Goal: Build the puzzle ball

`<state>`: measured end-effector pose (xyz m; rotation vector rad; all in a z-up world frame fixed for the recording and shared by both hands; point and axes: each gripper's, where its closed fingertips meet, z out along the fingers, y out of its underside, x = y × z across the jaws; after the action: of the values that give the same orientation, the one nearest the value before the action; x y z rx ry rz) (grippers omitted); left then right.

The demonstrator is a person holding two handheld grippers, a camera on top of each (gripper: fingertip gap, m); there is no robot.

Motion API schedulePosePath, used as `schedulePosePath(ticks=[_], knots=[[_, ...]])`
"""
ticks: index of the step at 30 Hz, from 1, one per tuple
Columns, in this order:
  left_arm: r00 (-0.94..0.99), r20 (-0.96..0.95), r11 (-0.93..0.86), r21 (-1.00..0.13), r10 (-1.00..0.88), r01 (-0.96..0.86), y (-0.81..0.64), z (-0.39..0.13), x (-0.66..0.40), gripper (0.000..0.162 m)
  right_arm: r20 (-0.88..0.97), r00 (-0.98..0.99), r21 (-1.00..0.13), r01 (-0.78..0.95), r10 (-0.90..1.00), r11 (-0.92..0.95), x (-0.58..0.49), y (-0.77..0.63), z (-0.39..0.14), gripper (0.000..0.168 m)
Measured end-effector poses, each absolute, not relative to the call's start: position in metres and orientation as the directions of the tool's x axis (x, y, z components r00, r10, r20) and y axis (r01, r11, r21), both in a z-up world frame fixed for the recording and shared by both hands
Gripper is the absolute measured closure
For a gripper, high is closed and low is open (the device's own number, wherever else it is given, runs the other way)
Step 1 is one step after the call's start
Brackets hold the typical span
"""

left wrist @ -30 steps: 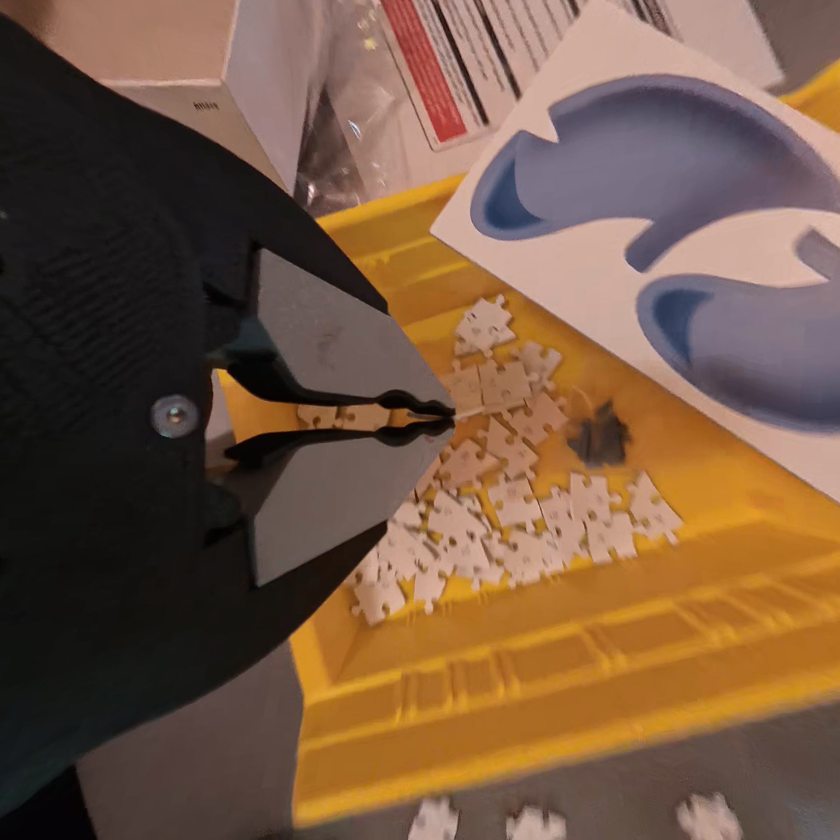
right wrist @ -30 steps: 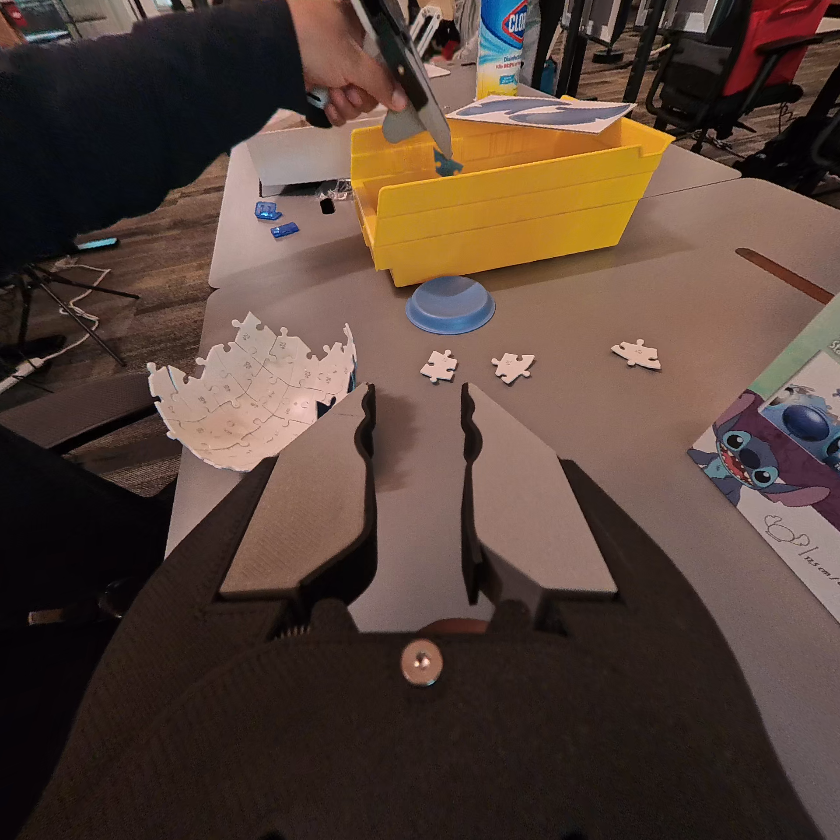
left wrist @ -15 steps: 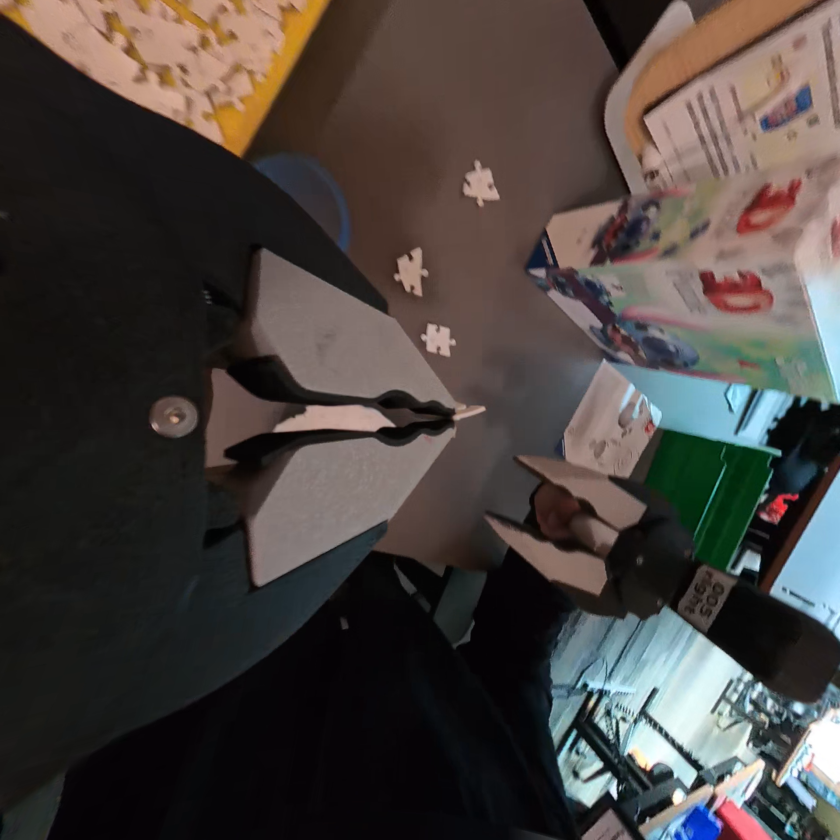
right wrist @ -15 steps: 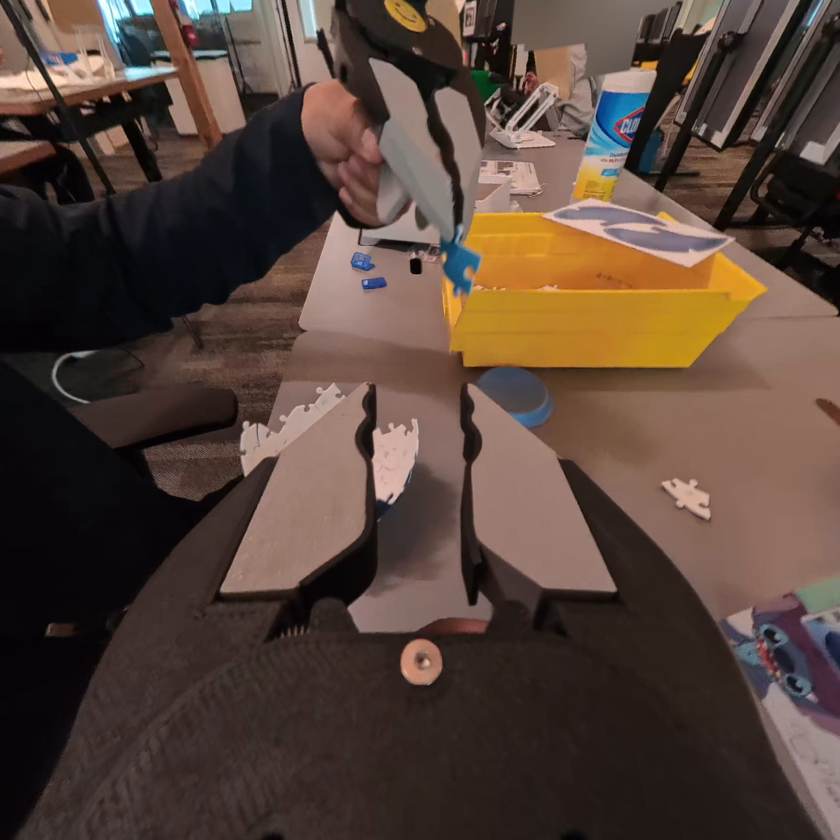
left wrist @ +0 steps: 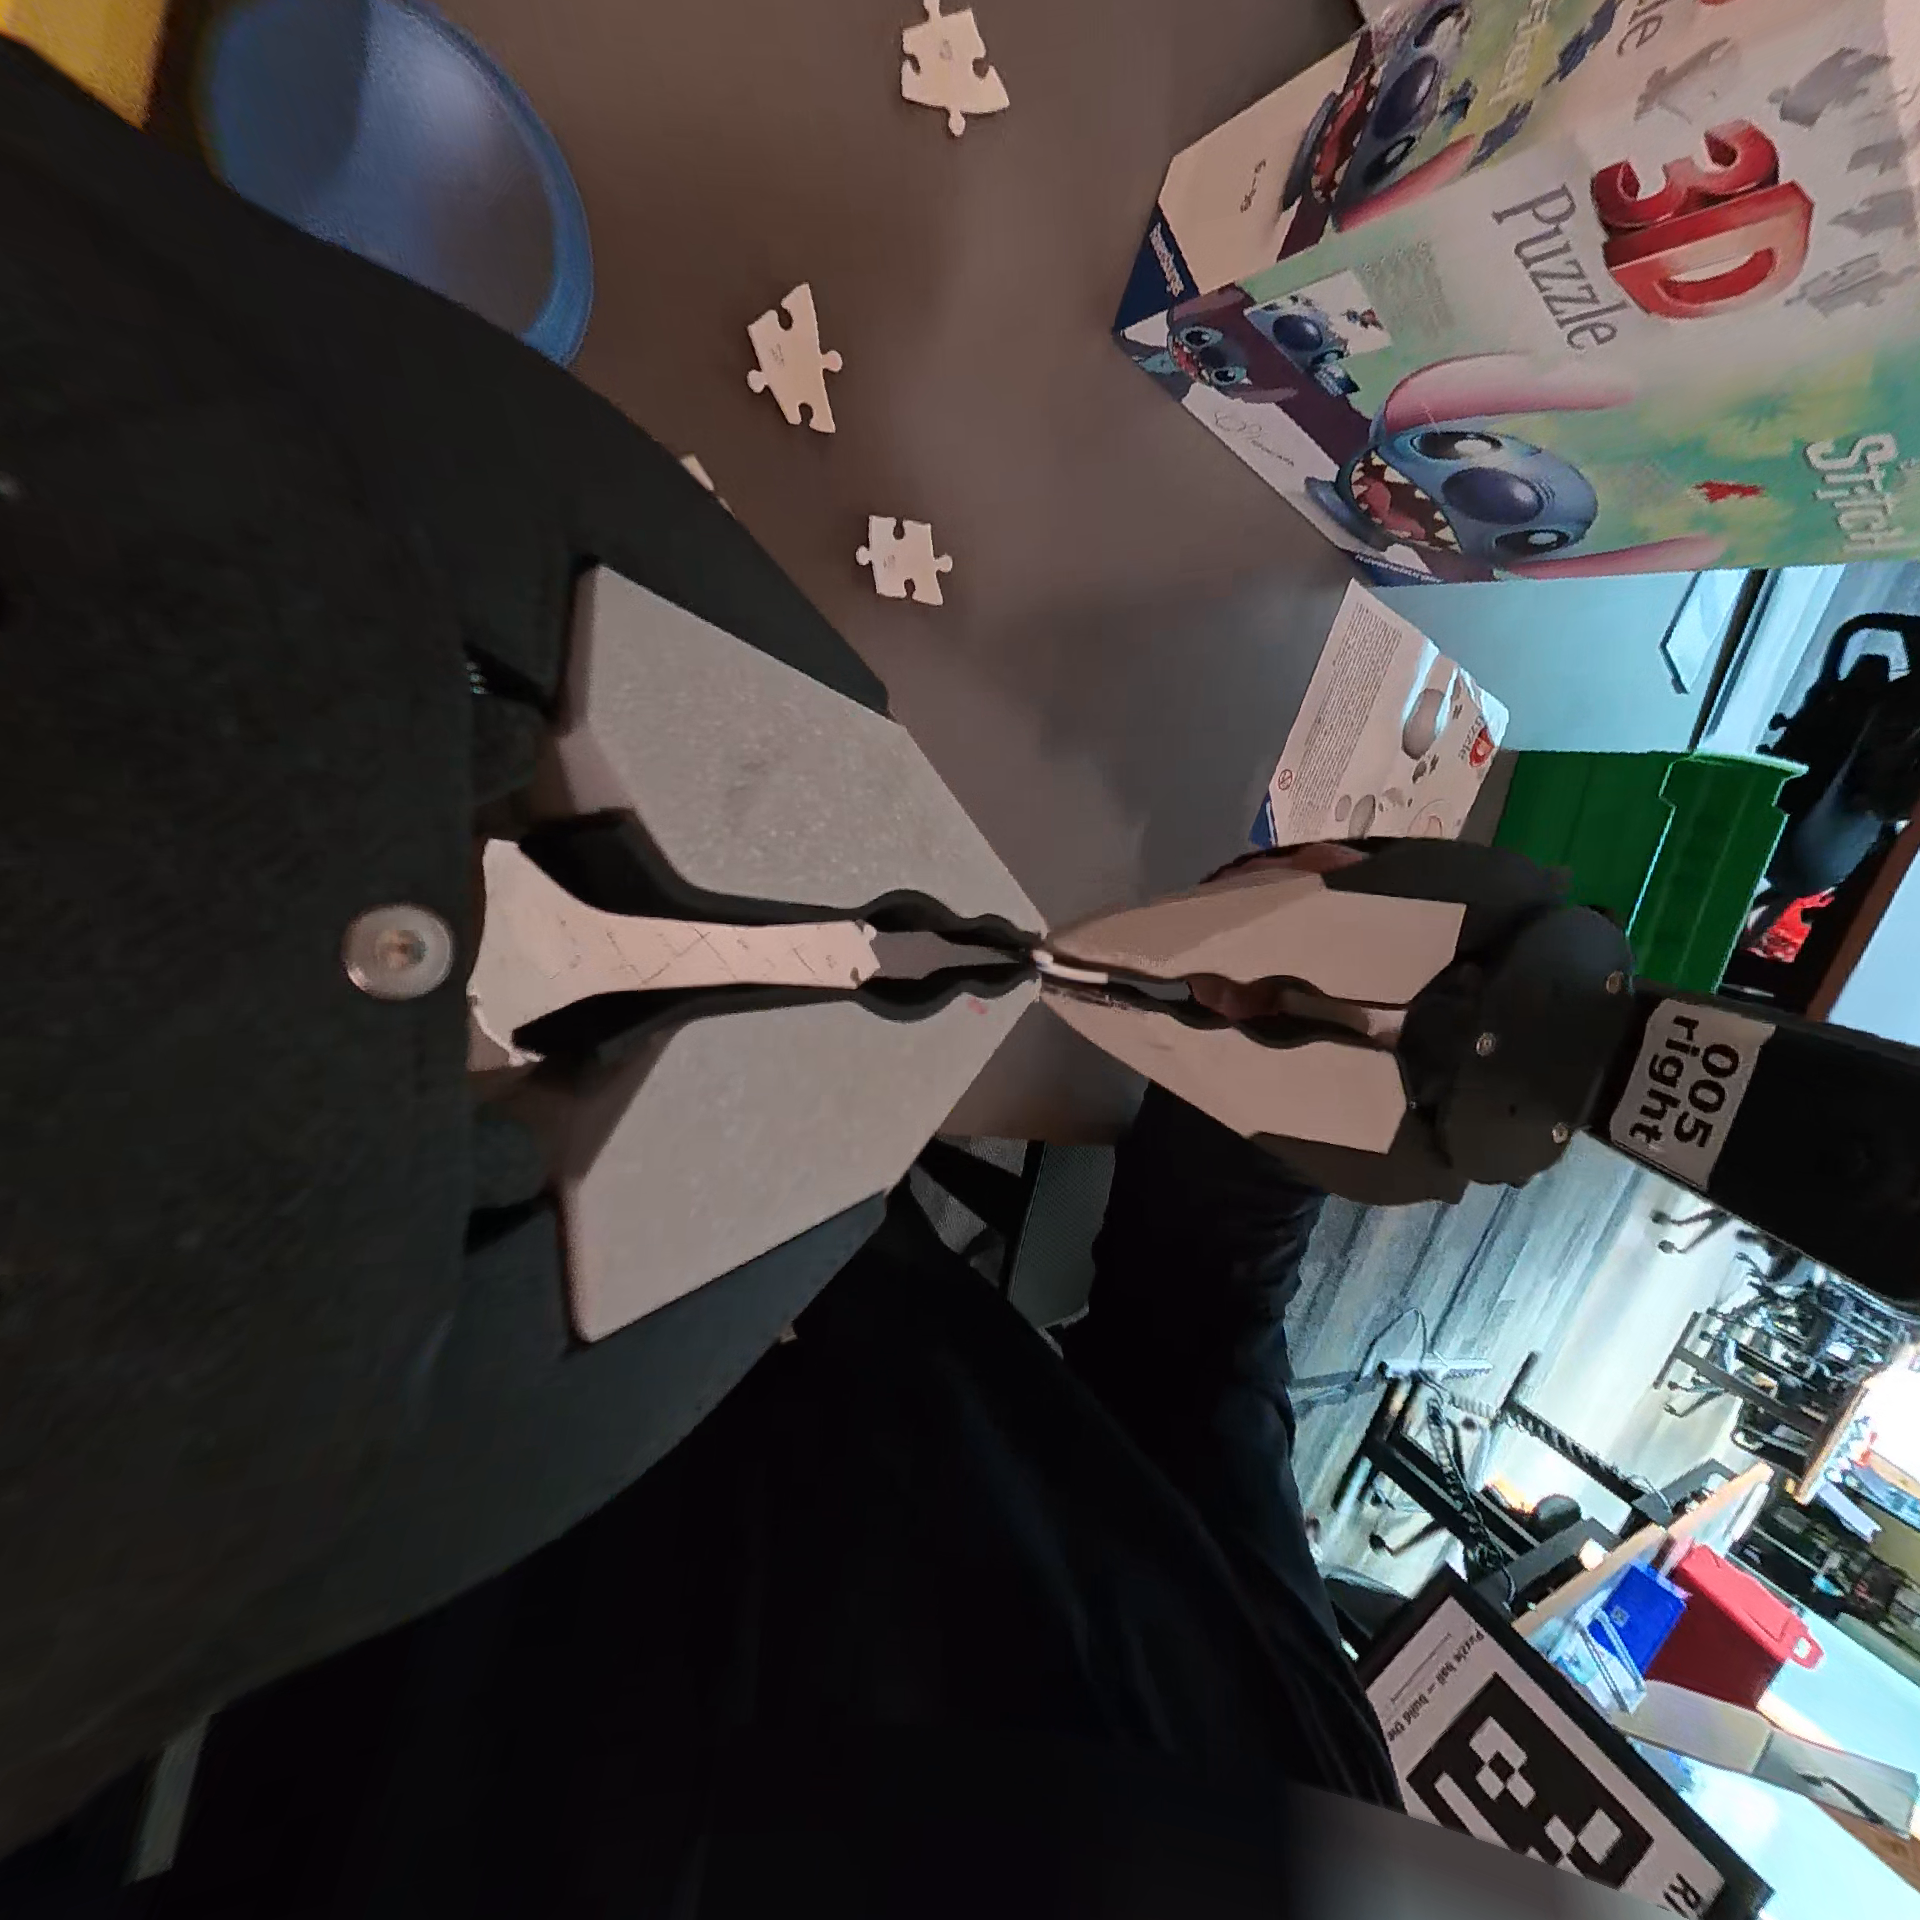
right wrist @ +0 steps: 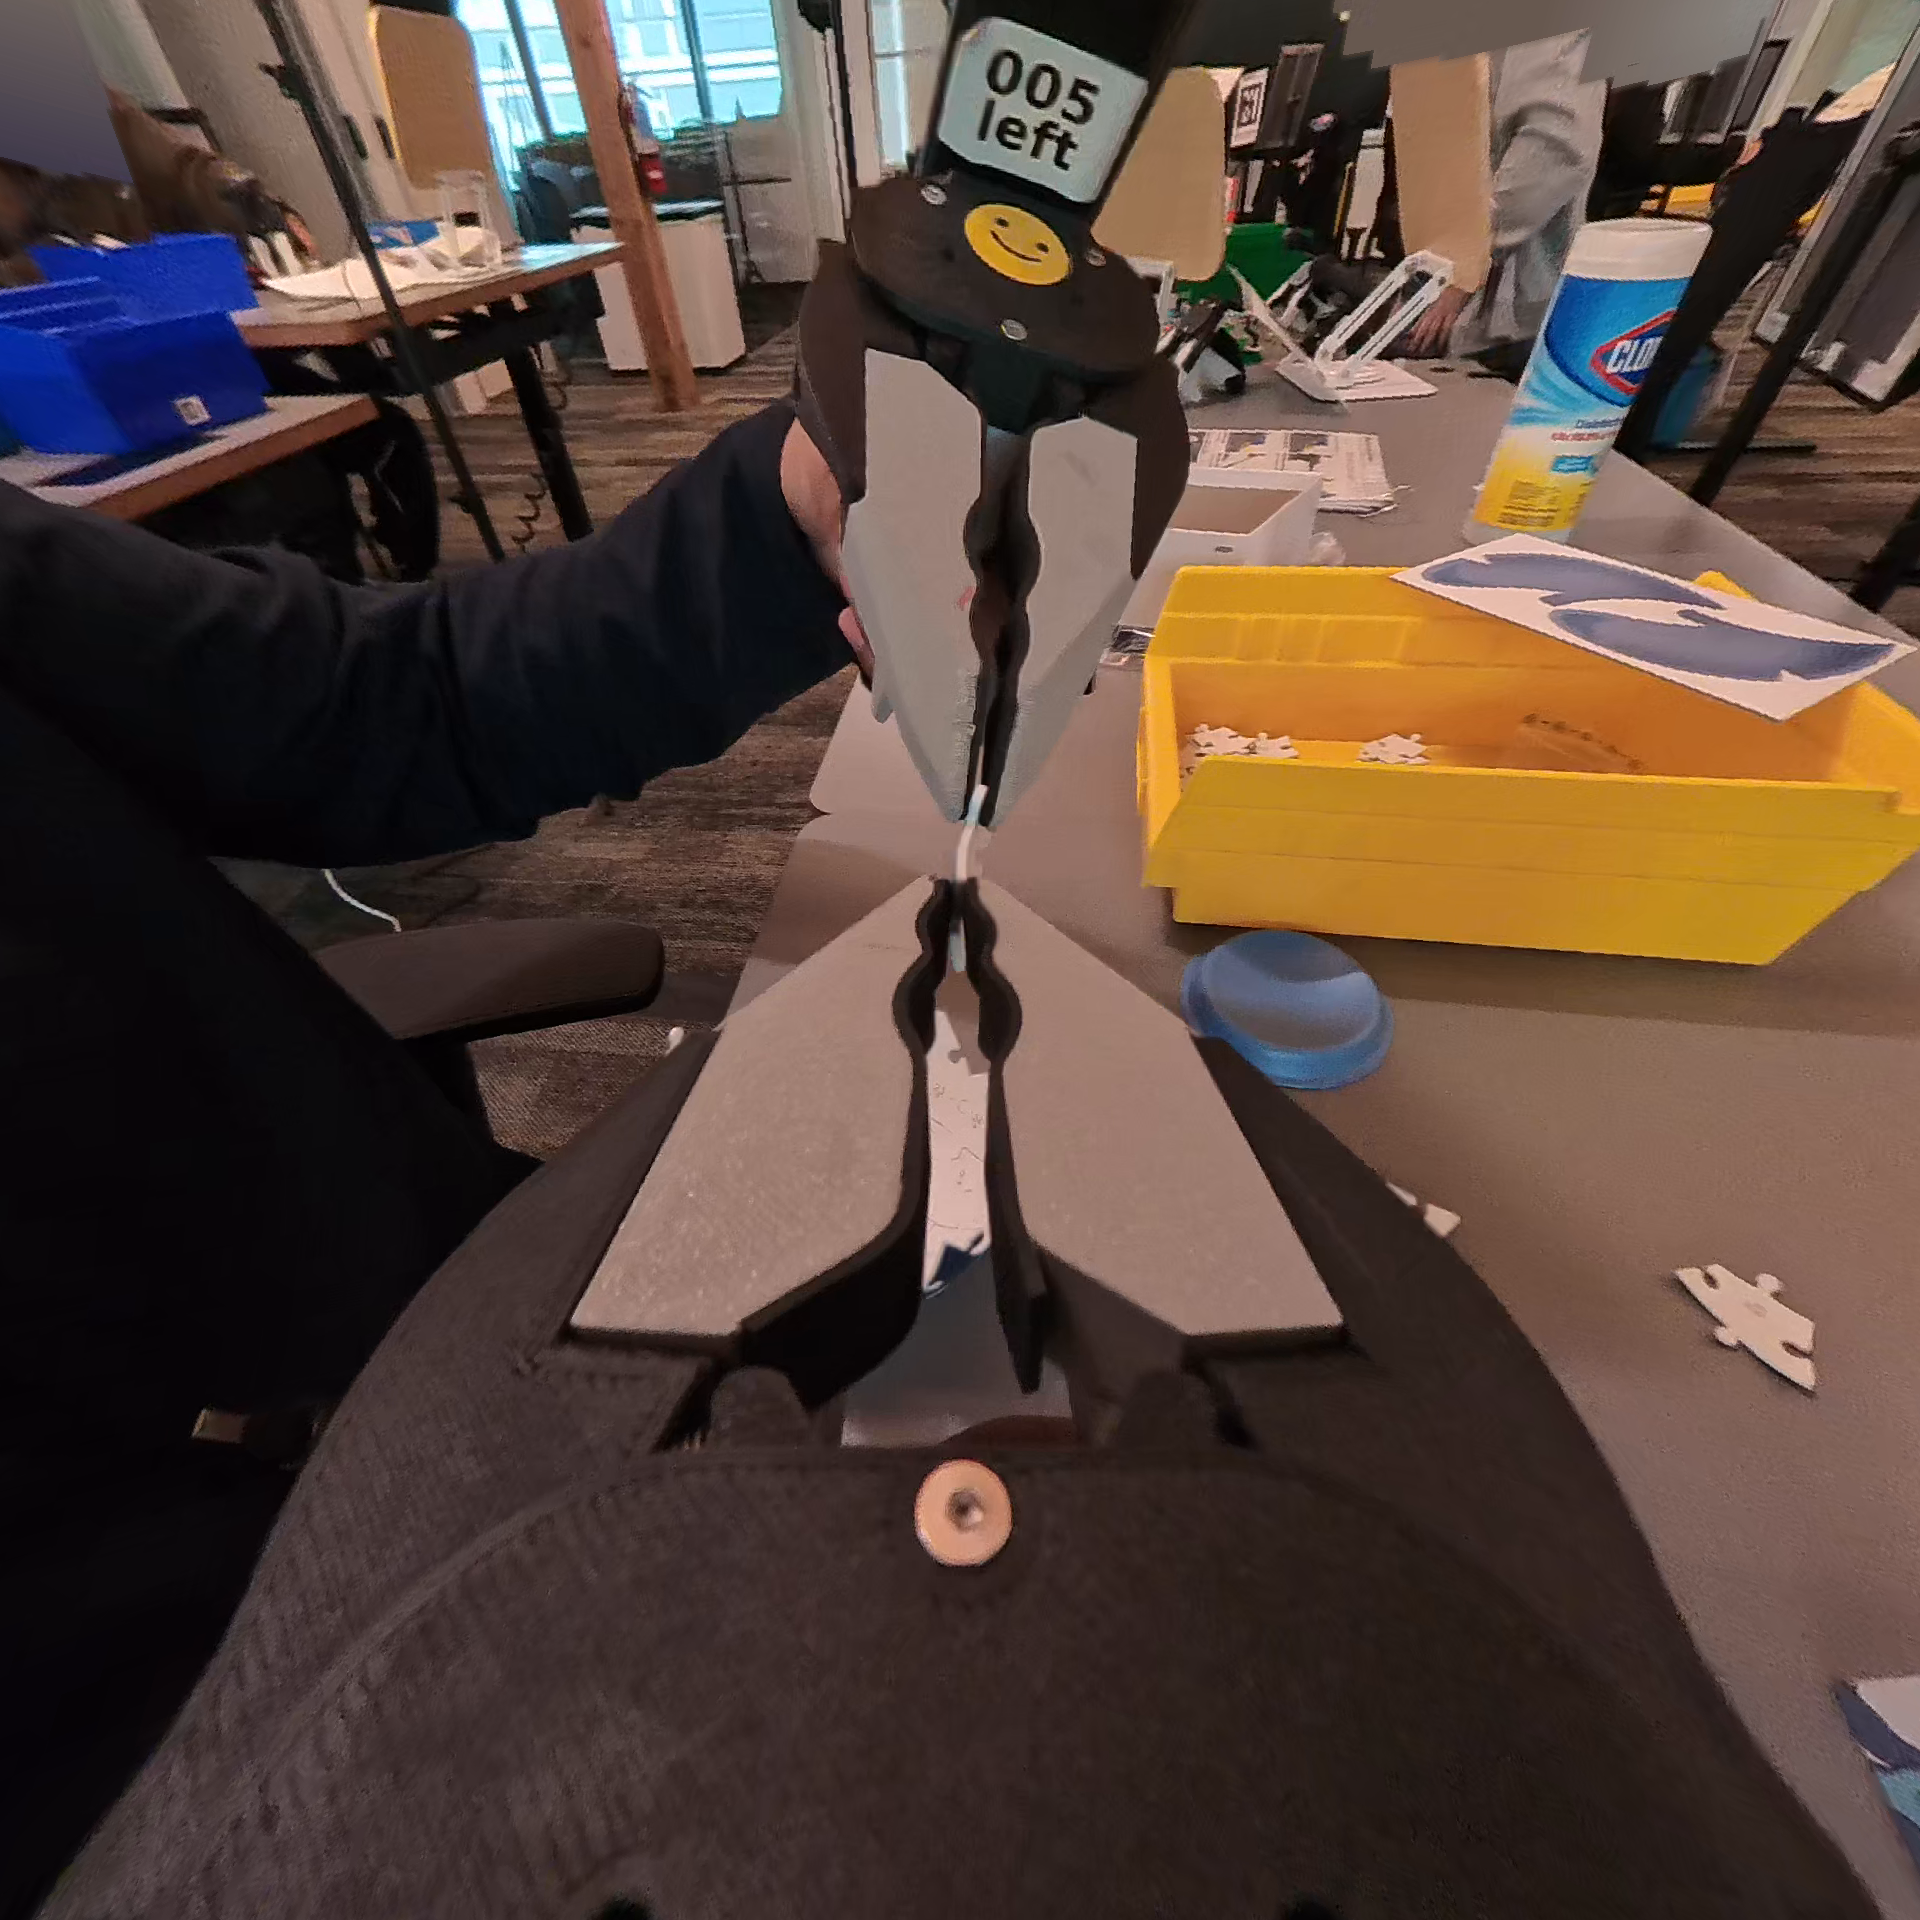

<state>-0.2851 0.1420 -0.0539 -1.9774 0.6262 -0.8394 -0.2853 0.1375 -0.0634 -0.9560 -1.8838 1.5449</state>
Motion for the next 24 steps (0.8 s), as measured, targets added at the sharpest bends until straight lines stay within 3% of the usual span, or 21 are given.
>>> schedulePosePath(ticks=[3, 5, 9, 13, 19, 22, 24], knots=[[0.669, 0.334, -0.510, -0.857, -0.663, -0.077, 0.143, -0.060, -0.292, 0.160, -0.010, -0.580, -0.966, 0.217, 0.815, 0.143, -0.286, 0.145, -0.075, 0.168], [0.731, 0.292, -0.487, -0.871, -0.616, -0.063, 0.144, -0.063, -0.310, 0.143, 0.056, -0.503, -0.943, 0.257, 0.863, 0.211, -0.287, 0.165, -0.091, 0.168], [0.859, 0.235, -0.465, -0.885, -0.455, -0.004, 0.141, -0.078, -0.360, 0.137, 0.238, -0.341, -0.828, 0.419, 0.910, 0.373, -0.283, 0.217, -0.144, 0.168], [0.927, 0.233, -0.467, -0.881, -0.294, 0.073, 0.131, -0.105, -0.404, 0.132, 0.301, -0.316, -0.723, 0.540, 0.900, 0.432, -0.279, 0.238, -0.193, 0.168], [0.971, 0.193, -0.475, -0.874, -0.139, 0.106, 0.113, -0.146, -0.445, 0.128, 0.285, -0.371, -0.651, 0.601, 0.884, 0.463, -0.278, 0.241, -0.229, 0.168], [0.978, 0.199, -0.413, -0.898, -0.068, 0.154, 0.103, -0.136, -0.458, 0.122, 0.193, -0.408, -0.654, 0.625, 0.893, 0.427, -0.277, 0.232, -0.242, 0.149], [0.967, 0.212, -0.422, -0.896, -0.139, 0.136, 0.093, -0.124, -0.446, 0.119, 0.115, -0.421, -0.695, 0.613, 0.900, 0.376, -0.278, 0.225, -0.238, 0.142]])
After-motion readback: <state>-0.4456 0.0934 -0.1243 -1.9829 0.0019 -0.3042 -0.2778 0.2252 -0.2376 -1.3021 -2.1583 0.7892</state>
